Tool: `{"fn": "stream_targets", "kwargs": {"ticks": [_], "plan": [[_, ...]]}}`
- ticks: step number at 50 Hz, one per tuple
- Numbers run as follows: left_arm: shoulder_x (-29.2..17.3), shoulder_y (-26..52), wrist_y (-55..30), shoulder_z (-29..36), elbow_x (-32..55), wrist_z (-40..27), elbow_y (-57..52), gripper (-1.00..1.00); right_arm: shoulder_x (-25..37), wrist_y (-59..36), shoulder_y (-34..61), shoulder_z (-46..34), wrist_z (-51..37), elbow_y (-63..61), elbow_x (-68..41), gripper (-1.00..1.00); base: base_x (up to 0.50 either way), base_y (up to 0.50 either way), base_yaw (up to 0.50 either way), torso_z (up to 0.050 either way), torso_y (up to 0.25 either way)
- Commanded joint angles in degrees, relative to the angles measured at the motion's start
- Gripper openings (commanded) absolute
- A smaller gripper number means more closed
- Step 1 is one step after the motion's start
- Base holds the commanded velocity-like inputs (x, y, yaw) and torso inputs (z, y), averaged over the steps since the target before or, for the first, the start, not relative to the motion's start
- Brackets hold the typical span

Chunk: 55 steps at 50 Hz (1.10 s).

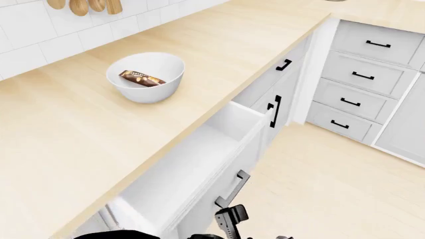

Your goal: Place the bar in the bowl and close the drawer.

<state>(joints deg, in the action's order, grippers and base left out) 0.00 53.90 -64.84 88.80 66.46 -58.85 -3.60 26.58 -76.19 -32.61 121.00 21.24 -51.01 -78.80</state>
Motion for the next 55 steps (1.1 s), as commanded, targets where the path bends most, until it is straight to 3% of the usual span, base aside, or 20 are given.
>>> {"fn": "stream_targets", "kwargs": {"ticks": [1,17,42,55], "plan": [[0.0,-1.1,-4.4,0.0,4.3,-5.5,3.8,1.0,-0.7,0.8,-0.4,0.5,1.2,0.0,0.8,1.0,0.0,0.0,0.0,0.0,0.0],[0.0,-1.6,-8.4,0.3,10.8,-15.3,9.3,1.0,-1.3,1.5,-0.6,0.3,2.4,0.2,1.9,1.0,0.0,0.0,0.0,0.0,0.0],[0.0,-0.7,-7.9,0.3,10.1,-18.7,16.8,1.0,-1.2,2.1,-1.4,1.6,1.5,0.7,-0.1,1.0,0.0,0.0,0.0,0.0,0.0],[0.0,3.4,-5.8,0.2,9.5,-20.1,21.4,1.0,-0.2,2.1,-1.8,2.0,-2.0,-0.1,-4.2,1.0,0.0,0.0,0.0,0.0,0.0]]}}
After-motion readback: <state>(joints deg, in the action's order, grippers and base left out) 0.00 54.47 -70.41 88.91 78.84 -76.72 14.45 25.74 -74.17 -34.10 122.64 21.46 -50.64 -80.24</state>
